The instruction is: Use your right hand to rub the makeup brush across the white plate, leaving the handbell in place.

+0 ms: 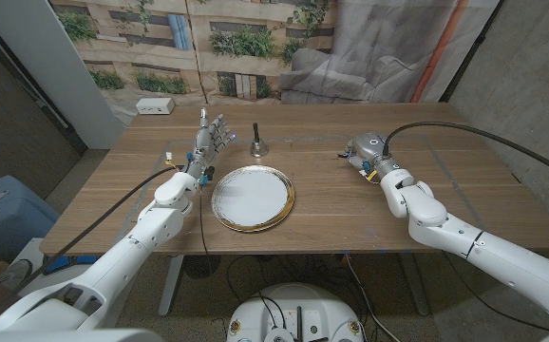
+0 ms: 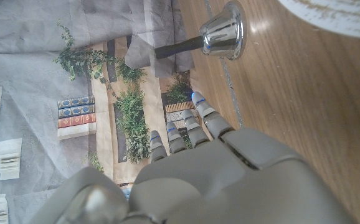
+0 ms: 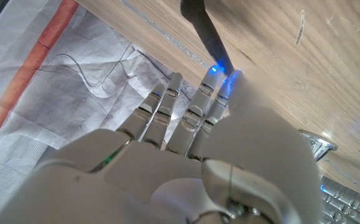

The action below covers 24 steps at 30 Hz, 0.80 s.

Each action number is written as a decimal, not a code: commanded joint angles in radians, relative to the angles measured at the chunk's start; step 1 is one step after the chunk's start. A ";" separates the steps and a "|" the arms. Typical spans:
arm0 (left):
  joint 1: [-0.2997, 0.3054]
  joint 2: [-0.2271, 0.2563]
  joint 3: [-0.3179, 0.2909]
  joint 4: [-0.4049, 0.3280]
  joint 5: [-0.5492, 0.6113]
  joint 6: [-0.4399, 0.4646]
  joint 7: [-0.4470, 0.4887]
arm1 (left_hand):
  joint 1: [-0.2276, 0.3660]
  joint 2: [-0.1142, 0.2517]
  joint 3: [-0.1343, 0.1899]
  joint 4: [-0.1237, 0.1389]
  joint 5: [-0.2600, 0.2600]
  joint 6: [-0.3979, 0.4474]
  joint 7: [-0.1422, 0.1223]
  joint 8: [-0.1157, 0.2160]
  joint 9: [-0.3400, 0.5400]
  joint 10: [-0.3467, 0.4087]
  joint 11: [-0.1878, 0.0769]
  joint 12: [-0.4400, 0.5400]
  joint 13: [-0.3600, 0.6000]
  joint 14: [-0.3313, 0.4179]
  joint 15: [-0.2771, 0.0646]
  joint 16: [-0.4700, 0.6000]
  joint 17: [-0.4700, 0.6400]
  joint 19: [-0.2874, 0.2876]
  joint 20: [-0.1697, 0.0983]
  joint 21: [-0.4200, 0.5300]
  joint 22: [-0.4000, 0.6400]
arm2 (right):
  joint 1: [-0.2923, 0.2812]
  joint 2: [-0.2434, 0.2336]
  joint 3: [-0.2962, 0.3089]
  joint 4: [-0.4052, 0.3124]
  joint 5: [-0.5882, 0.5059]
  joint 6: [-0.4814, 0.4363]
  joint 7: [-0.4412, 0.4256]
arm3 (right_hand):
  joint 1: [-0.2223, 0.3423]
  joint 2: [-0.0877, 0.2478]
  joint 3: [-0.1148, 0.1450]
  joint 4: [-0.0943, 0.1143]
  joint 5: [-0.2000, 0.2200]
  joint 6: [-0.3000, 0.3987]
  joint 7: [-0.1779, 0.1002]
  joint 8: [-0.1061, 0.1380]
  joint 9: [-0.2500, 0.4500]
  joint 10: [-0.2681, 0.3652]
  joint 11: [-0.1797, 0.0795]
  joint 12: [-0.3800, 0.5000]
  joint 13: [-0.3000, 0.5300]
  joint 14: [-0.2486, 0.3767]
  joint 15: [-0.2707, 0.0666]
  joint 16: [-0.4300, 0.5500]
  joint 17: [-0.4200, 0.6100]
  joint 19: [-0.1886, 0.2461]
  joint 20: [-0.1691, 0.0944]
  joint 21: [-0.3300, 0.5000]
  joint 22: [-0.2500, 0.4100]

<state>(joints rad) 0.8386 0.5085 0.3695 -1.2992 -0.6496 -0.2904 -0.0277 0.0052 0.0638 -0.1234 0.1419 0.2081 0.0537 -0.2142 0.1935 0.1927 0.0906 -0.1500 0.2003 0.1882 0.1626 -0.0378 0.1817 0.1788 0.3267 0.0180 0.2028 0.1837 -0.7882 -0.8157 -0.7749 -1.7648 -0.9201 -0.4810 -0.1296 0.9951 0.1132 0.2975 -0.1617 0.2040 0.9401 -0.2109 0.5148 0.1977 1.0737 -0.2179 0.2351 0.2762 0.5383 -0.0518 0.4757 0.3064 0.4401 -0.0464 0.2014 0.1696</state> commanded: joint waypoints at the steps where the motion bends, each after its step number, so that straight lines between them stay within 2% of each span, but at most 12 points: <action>1: 0.000 0.000 0.000 0.000 0.000 0.000 0.000 | 0.000 0.016 -0.003 0.007 0.008 0.002 -0.007 0.004 0.002 0.002 -0.007 0.007 0.003 0.010 -0.013 0.003 0.002 0.005 0.001 0.006 0.005 | 0.007 0.011 -0.012 0.012 -0.017 -0.001 0.033 | 0.004 0.001 -0.001 -0.001 0.006 0.010 -0.006 0.009 0.006 0.009 -0.002 0.000 0.005 0.009 -0.154 -0.005 0.000 0.005 0.001 -0.001 0.004; 16: 0.000 0.000 0.000 0.000 0.000 0.000 0.000 | 0.000 0.016 -0.003 0.007 0.008 0.002 -0.007 0.004 0.002 0.002 -0.007 0.007 0.003 0.010 -0.013 0.003 0.002 0.006 0.000 0.007 0.005 | 0.012 0.012 -0.021 0.021 -0.019 0.010 0.053 | 0.003 -0.001 -0.003 -0.001 0.007 0.011 -0.006 0.008 0.005 0.009 -0.002 -0.002 0.003 0.008 -0.153 -0.006 0.000 0.000 0.000 -0.003 0.004; 24: 0.000 0.000 0.000 0.000 0.000 0.000 0.000 | 0.000 0.016 -0.003 0.007 0.008 0.002 -0.007 0.004 0.002 0.002 -0.007 0.007 0.003 0.010 -0.014 0.003 0.002 0.007 0.001 0.007 0.005 | 0.030 0.013 -0.055 0.036 -0.080 0.010 0.083 | 0.002 -0.003 -0.003 -0.001 0.007 0.011 -0.006 0.008 0.005 0.011 -0.002 -0.001 0.004 0.005 -0.153 -0.008 0.000 -0.003 0.000 -0.004 0.004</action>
<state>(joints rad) 0.8386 0.5085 0.3697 -1.2987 -0.6496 -0.2904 -0.0278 0.0052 0.0638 -0.1234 0.1419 0.2081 0.0537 -0.2142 0.1935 0.1927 0.0906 -0.1500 0.2003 0.1882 0.1626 -0.0378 0.1817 0.1788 0.3267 0.0180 0.2029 0.1837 -0.7750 -0.8049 -0.7982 -1.7444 -0.9483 -0.4764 -0.0768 0.9951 0.1132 0.2975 -0.1617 0.2076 0.9417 -0.2128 0.5187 0.1979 1.0737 -0.2179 0.2351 0.2761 0.5383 -0.0519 0.4673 0.3065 0.4401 -0.0464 0.2014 0.1696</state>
